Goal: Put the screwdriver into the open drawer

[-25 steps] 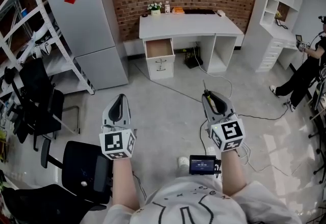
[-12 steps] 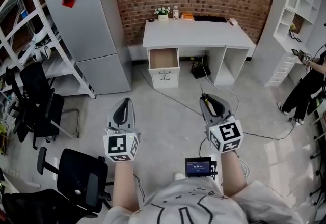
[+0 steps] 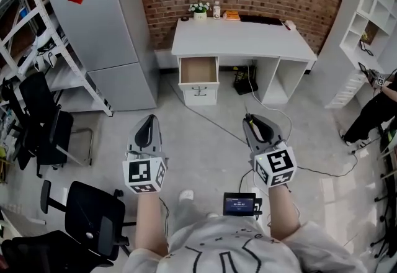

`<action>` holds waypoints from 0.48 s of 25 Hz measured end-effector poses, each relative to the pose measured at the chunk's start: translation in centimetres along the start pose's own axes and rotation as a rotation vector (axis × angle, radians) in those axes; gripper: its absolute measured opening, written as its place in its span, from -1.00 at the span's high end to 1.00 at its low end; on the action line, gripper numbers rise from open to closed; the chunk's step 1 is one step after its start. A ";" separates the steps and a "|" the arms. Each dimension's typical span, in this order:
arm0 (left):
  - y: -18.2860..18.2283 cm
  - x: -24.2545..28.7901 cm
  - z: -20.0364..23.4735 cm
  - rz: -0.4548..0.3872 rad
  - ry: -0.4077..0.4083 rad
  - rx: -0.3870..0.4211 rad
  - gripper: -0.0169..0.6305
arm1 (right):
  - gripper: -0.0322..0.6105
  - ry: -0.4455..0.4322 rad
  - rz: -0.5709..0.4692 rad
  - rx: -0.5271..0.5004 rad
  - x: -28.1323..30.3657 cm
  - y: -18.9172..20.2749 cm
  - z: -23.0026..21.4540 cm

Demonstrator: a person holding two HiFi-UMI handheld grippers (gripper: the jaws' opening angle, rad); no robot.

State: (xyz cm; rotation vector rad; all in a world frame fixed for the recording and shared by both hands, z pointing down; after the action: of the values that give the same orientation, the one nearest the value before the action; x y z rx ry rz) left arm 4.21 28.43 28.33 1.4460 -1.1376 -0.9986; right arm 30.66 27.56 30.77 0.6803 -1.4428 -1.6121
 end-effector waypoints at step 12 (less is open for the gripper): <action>2.7 8.7 5.8 0.015 -0.003 -0.021 0.91 | 0.66 -0.004 0.038 -0.008 10.1 0.6 -1.3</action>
State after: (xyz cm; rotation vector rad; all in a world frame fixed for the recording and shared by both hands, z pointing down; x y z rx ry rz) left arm 0.11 18.60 29.87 1.4177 -1.1351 -0.9998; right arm 26.88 18.22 32.46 0.6414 -1.4434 -1.5897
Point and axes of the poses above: the fingertips, and each gripper's own axes: x forward along the fingers, z to its left, y out of its underside, the point moved 1 cm from there along -x, backward along the fingers, and after that the axes turned 5 degrees about z, right-handed, at the moved point
